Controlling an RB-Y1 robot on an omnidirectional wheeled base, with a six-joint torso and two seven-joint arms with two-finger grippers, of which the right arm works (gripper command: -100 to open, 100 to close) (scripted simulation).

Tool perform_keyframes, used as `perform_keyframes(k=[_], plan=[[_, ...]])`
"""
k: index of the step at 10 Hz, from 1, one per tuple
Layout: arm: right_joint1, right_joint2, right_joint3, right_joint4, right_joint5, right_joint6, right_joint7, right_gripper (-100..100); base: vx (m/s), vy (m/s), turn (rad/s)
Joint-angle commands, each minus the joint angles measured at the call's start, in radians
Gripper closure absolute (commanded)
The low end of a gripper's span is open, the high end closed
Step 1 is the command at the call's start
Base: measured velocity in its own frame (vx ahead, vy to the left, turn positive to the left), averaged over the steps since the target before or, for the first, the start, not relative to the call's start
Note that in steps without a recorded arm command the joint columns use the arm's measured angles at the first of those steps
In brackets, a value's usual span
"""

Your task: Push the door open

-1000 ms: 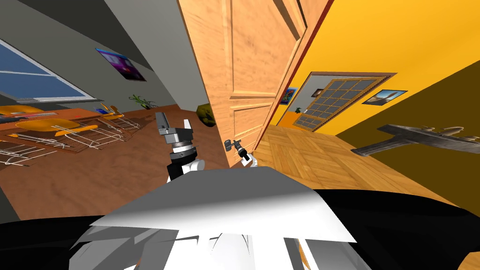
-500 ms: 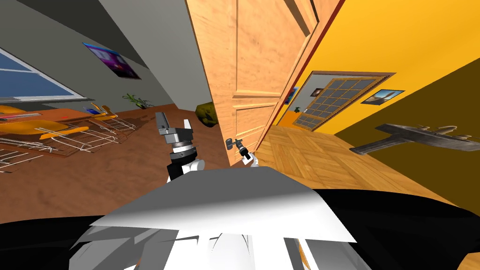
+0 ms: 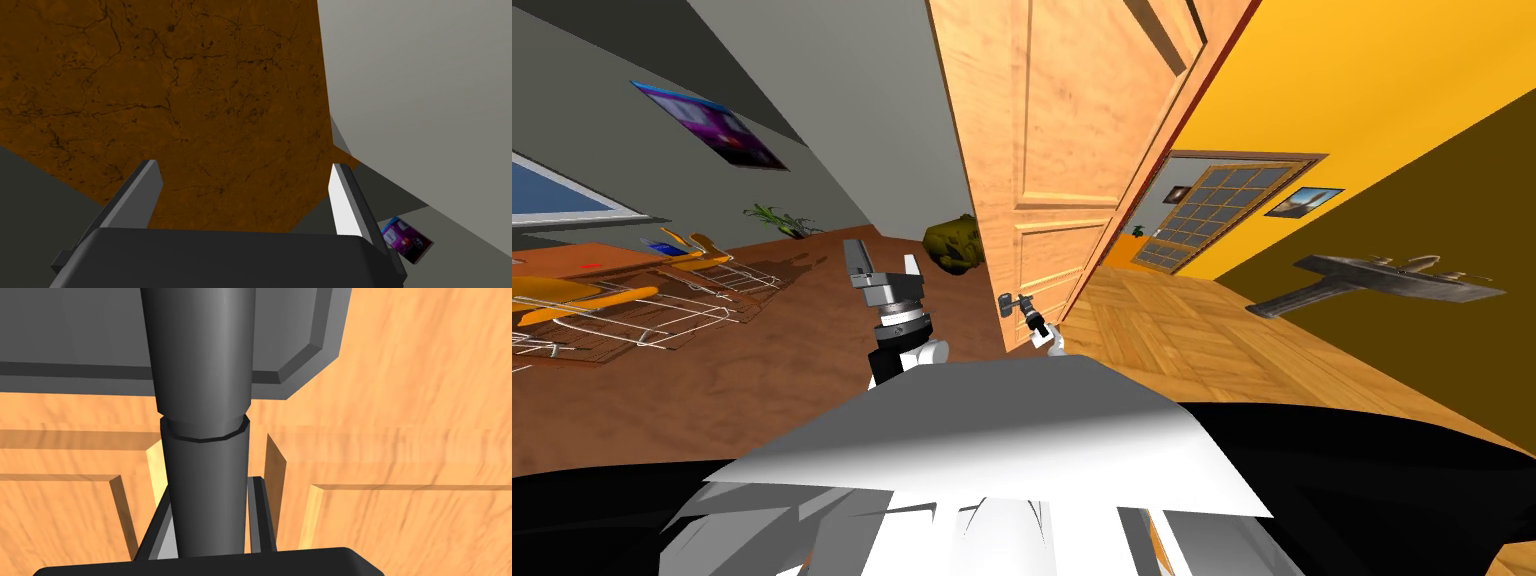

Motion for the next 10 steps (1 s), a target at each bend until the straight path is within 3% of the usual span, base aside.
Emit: perform_keyframes(k=[1,6,7,8,10], plan=[[0.000,0.003,-0.026,-0.008,-0.006,-0.002,0.004,100,0.137,0.211,-0.092],[-0.010,0.046,-0.079,0.004,-0.019,-0.003,0.016,100,0.075,0.160,-0.075],[-0.009,0.035,-0.082,-0.001,-0.019,-0.002,0.014,100,0.026,0.042,-0.046],[-0.011,0.014,-0.107,0.001,-0.023,-0.002,0.020,100,0.081,0.110,-0.066],[-0.012,0.006,-0.124,0.003,-0.025,-0.003,0.025,100,0.130,0.167,-0.089]])
